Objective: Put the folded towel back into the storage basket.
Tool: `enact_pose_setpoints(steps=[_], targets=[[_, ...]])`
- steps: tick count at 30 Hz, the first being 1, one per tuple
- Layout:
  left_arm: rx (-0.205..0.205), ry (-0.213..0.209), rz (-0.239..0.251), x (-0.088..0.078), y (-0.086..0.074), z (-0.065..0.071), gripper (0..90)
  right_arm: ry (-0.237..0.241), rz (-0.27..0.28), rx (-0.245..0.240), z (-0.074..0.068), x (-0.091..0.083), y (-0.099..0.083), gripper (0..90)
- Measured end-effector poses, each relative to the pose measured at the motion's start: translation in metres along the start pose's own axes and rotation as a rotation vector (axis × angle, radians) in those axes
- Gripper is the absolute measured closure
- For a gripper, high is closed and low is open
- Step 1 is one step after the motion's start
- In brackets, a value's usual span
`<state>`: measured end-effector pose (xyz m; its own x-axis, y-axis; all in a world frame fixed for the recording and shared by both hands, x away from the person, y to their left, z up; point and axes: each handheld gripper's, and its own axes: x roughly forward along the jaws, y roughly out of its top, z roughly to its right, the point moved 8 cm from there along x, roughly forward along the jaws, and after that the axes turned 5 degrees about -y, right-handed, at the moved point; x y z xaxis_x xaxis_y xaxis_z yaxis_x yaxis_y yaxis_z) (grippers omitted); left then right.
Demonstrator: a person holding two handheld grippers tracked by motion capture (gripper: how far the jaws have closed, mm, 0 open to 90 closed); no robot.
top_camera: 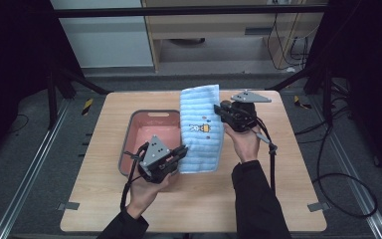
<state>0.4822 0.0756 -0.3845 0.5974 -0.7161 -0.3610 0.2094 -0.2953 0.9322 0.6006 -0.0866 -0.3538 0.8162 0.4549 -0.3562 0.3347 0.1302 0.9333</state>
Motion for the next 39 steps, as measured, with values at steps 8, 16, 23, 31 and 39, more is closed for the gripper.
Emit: enact_pose_setpoints(steps=[8,16,23,31,39], targets=[[-0.003,0.014,0.008,-0.012,0.003,-0.009,85.8,0.014,0.005,-0.010,-0.013,0.008,0.011,82.1],[-0.008,0.030,0.008,-0.022,0.003,-0.020,85.8,0.031,0.010,-0.019,-0.026,0.018,0.020,82.1],[-0.015,0.053,0.013,-0.034,0.002,-0.035,85.8,0.044,0.016,-0.018,-0.038,0.028,0.024,82.1],[-0.023,0.078,0.020,-0.046,-0.001,-0.047,85.8,0.060,0.025,-0.021,-0.053,0.041,0.030,82.1],[-0.043,0.118,0.017,-0.061,-0.013,-0.063,85.8,0.083,0.012,-0.026,-0.074,0.060,0.030,82.1]])
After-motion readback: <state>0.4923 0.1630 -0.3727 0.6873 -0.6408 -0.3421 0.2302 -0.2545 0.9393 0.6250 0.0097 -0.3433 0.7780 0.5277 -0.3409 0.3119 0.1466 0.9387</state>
